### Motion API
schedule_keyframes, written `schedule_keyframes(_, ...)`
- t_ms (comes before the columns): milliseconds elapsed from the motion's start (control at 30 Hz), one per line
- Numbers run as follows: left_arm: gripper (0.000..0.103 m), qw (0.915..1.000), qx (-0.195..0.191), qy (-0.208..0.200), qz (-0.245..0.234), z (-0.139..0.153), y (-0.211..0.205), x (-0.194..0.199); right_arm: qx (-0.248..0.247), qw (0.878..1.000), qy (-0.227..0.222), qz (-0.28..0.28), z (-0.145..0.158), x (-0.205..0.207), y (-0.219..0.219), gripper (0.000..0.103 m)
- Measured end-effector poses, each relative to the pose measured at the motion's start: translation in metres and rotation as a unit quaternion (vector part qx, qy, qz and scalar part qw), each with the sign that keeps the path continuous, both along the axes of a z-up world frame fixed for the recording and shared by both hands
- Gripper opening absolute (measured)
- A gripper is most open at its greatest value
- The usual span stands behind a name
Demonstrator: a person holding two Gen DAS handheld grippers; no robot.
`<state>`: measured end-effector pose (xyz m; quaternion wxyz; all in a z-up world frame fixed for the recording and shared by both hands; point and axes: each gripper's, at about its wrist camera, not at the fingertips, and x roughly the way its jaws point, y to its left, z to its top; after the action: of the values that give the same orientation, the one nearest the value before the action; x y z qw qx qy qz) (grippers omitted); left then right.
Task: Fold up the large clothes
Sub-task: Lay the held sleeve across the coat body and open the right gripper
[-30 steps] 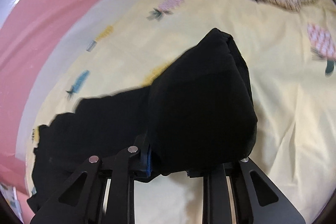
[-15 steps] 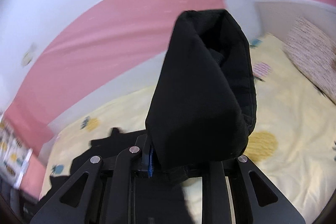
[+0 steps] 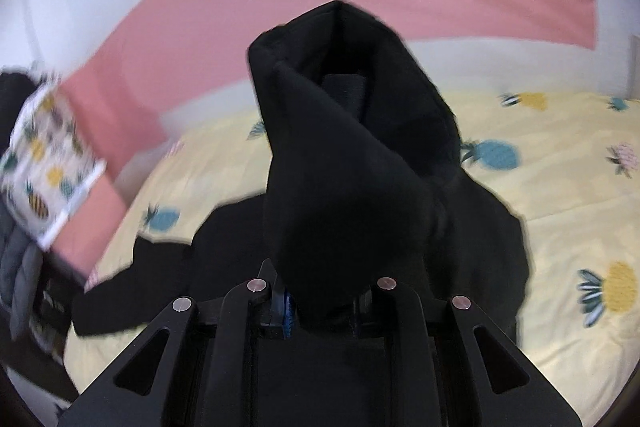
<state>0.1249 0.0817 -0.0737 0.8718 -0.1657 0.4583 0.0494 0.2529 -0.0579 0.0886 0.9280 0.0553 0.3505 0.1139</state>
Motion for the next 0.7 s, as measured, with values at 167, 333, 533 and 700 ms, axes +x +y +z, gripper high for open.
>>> schedule_keyframes(167,0.068,0.9999,0.005,-0.004,0.009,-0.003,0.010,0.000,-0.041,0.997,0.060,0.040,-0.065,0.015,0.060,0.020)
schedule_keyframes(333,0.068,1.0000,0.001,-0.003,0.003,-0.011,0.010,0.001,-0.066,0.989,0.120,0.052,-0.126,0.031,0.081,0.024)
schedule_keyframes(533,0.068,1.0000,-0.002,-0.002,-0.004,-0.013,0.009,0.005,-0.008,0.981,0.157,0.114,-0.147,0.028,0.081,0.073)
schedule_keyframes(700,0.068,0.9997,-0.023,-0.001,-0.011,-0.008,0.012,0.016,0.048,0.985,0.099,0.135,-0.111,-0.005,0.048,0.073)
